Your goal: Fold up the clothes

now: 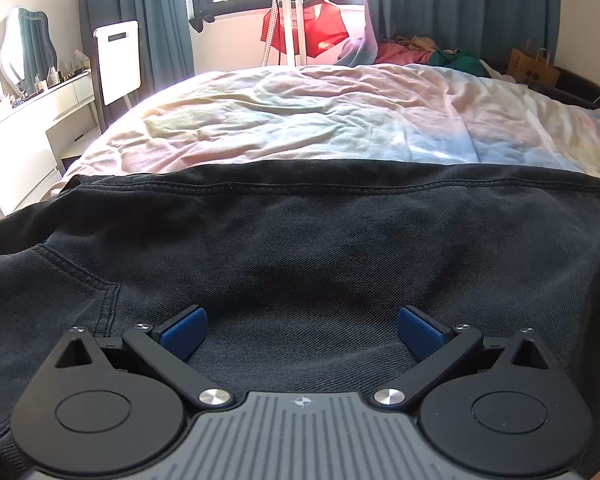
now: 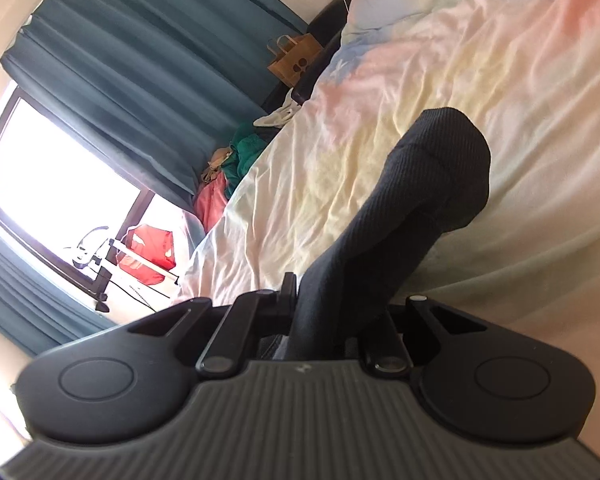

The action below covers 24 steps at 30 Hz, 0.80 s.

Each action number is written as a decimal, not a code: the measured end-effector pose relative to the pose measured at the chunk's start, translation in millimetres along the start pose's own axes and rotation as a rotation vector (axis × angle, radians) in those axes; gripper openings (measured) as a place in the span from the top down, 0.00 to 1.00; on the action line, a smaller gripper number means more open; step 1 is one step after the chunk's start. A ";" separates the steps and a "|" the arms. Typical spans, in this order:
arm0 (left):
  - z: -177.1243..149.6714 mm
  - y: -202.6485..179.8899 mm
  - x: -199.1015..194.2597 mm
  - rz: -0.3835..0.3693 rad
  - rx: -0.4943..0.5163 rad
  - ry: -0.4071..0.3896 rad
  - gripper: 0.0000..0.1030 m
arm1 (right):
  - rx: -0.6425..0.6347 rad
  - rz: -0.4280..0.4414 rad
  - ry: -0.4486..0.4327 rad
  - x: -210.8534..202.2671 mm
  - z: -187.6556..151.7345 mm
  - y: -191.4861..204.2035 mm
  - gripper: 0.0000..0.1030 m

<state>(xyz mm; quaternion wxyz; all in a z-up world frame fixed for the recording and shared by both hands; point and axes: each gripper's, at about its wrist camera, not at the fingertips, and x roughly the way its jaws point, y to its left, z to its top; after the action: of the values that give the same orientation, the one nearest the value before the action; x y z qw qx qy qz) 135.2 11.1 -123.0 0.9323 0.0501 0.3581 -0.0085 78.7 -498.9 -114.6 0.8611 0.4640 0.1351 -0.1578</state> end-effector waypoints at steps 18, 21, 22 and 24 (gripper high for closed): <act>46.7 89.8 -59.7 0.069 -0.204 -0.129 0.01 | -0.890 0.294 -0.144 -71.4 -160.3 232.2 0.87; 48.6 104.6 -73.8 0.085 -0.218 -0.161 0.01 | -1.040 0.355 -0.092 -74.1 -229.7 244.0 0.87; 48.5 109.4 -77.8 0.093 -0.224 -0.169 0.01 | -1.085 0.369 -0.065 -73.5 -252.2 243.7 0.87; 48.4 119.5 -84.6 0.095 -0.246 -0.181 0.01 | -1.186 0.381 0.002 -67.8 -296.5 235.3 0.87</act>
<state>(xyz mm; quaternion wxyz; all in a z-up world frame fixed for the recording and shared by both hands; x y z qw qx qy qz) 110.8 123.5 -20.3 0.9592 -0.0484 0.2681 0.0751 84.6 -117.2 -68.8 0.9851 -0.0773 0.1155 0.1009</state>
